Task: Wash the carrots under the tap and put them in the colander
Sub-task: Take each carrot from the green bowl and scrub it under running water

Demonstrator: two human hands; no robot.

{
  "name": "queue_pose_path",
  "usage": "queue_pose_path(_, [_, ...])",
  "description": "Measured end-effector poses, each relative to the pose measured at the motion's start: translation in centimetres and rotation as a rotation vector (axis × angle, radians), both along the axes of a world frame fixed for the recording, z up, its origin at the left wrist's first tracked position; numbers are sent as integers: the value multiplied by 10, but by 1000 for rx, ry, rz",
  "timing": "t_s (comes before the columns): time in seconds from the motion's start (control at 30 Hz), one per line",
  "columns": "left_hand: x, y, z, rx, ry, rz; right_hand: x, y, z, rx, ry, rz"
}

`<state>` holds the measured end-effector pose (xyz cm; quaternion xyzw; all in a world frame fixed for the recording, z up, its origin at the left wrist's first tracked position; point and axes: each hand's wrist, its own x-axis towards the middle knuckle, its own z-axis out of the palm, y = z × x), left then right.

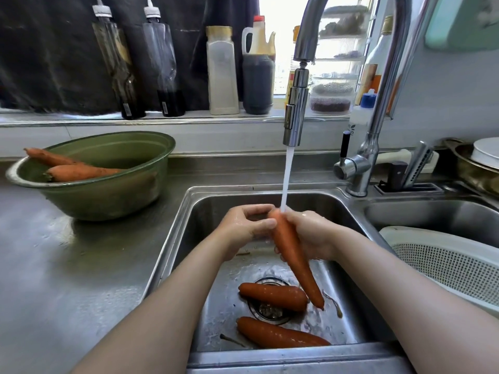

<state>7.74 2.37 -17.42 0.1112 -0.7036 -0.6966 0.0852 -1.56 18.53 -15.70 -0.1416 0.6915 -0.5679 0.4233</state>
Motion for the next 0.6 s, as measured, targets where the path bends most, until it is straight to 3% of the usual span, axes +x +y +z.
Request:
queue_pose_path(0.1, [2,-4,1,34,-5,-20,-3,4,-2,-65,-50,140])
queue_pose_path(0.27, [0,-4,-1,19,-4,-45,8,-11,-3,39,126,0])
queue_pose_path(0.4, [0,1,1,18,10,-18,5,-13,-3,41,69,-115])
queue_pose_path(0.6, [0,-4,-1,5,-13,-16,-7,3,-5,-61,-44,89])
